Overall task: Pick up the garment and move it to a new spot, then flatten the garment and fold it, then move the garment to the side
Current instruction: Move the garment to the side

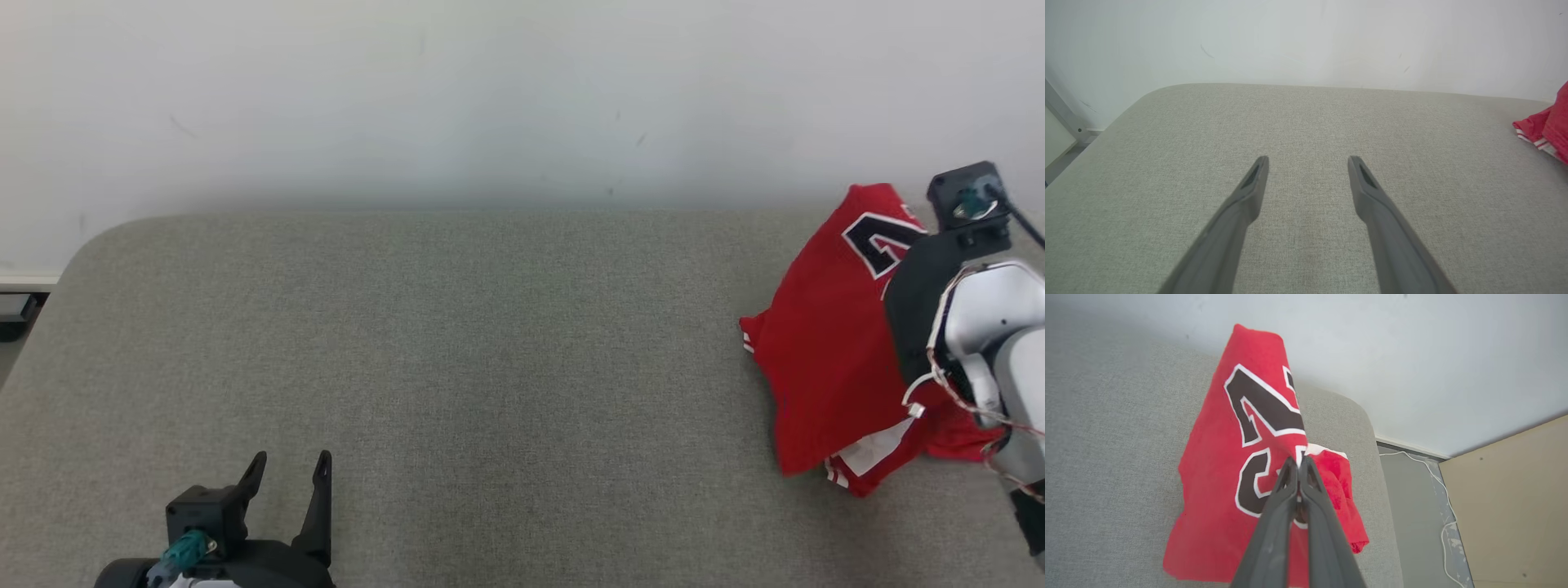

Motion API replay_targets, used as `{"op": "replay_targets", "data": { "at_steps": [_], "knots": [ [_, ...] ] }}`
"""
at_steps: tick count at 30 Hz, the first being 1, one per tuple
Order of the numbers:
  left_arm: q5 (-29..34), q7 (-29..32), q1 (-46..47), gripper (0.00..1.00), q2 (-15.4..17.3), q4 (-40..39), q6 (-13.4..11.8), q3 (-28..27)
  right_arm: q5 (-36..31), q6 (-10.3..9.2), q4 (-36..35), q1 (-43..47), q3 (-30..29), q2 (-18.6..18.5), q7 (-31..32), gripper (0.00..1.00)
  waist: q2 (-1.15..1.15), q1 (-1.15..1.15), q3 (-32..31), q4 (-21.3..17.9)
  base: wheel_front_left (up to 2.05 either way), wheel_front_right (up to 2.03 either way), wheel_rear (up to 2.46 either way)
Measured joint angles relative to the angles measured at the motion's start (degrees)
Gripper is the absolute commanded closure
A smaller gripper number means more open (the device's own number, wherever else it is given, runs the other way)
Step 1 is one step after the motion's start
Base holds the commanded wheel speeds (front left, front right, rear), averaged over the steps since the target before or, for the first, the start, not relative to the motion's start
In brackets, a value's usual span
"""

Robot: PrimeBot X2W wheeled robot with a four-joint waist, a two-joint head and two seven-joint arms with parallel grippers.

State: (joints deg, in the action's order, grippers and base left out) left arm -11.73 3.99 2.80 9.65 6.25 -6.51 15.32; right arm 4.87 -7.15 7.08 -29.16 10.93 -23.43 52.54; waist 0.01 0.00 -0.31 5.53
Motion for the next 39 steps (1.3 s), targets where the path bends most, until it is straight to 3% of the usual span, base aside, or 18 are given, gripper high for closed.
{"op": "replay_targets", "data": {
  "at_steps": [18, 19, 26, 27, 28, 30, 32, 36, 39],
  "knots": [
    [0.19, 0.14, 1.37, 0.0, 1.03, -0.53, 0.56, 0.66, -2.97, 0.0, 8.51, -1.71, -11.71, -3.88, -3.56, 1.0, 0.0, 0.0, 2.54, 0.24, 0.0, 0.0, 0.0],
    [0.3, 0.36, 1.56, 0.0, 1.26, -1.36, 0.56, 0.65, -4.31, 0.0, 11.8, -0.36, -15.18, -4.12, -4.44, 1.0, 0.0, 0.0, 3.33, 0.38, 0.0, 0.0, 0.0],
    [0.73, 1.1, 3.42, 0.0, 1.89, -1.98, 1.04, 0.96, -9.57, 0.0, 16.16, 0.33, -23.06, -3.96, -8.5, 0.99, 0.0, 0.0, 5.52, 0.96, 0.0, 0.0, 0.0],
    [0.83, 1.11, 3.48, 0.0, 1.93, -2.1, 1.05, 1.08, -9.8, 0.0, 16.46, 0.18, -23.51, -3.69, -9.05, 0.86, 0.0, 0.0, 5.74, 1.03, 0.0, 0.0, 0.0],
    [1.0, 1.13, 3.59, 0.0, 1.98, -2.19, 1.14, 1.24, -10.0, 0.0, 16.6, 0.06, -23.8, -3.49, -10.04, 0.65, 0.0, 0.0, 5.99, 1.11, 0.0, 0.0, 0.0],
    [1.11, 1.36, 4.0, 0.0, 1.99, -2.36, 1.52, 1.79, -10.44, 0.0, 16.95, -0.76, -24.73, -3.1, -11.48, 0.55, 0.0, 0.0, 6.49, 1.35, 0.0, 0.0, 0.0],
    [1.12, 1.54, 4.97, 0.0, 2.04, -3.11, 1.56, 1.97, -11.26, 0.0, 16.99, -2.13, -26.01, -3.0, -13.33, 0.0, 0.0, 0.0, 7.34, 1.82, 0.0, 0.0, 0.0],
    [1.2, 1.79, 6.11, 0.0, 2.04, -3.43, 1.57, 1.99, -13.77, 0.0, 17.4, -4.18, -27.24, -3.04, -18.05, 0.0, 0.0, 0.0, 9.19, 2.87, 0.0, 0.0, 0.0],
    [1.2, 1.78, 6.12, 0.0, 2.01, -3.11, 1.55, 1.72, -14.17, 0.0, 20.02, -5.1, -28.22, -0.77, -21.04, 0.0, 0.0, 0.01, 10.16, 3.34, 0.0, 0.0, 0.0]
  ]
}}
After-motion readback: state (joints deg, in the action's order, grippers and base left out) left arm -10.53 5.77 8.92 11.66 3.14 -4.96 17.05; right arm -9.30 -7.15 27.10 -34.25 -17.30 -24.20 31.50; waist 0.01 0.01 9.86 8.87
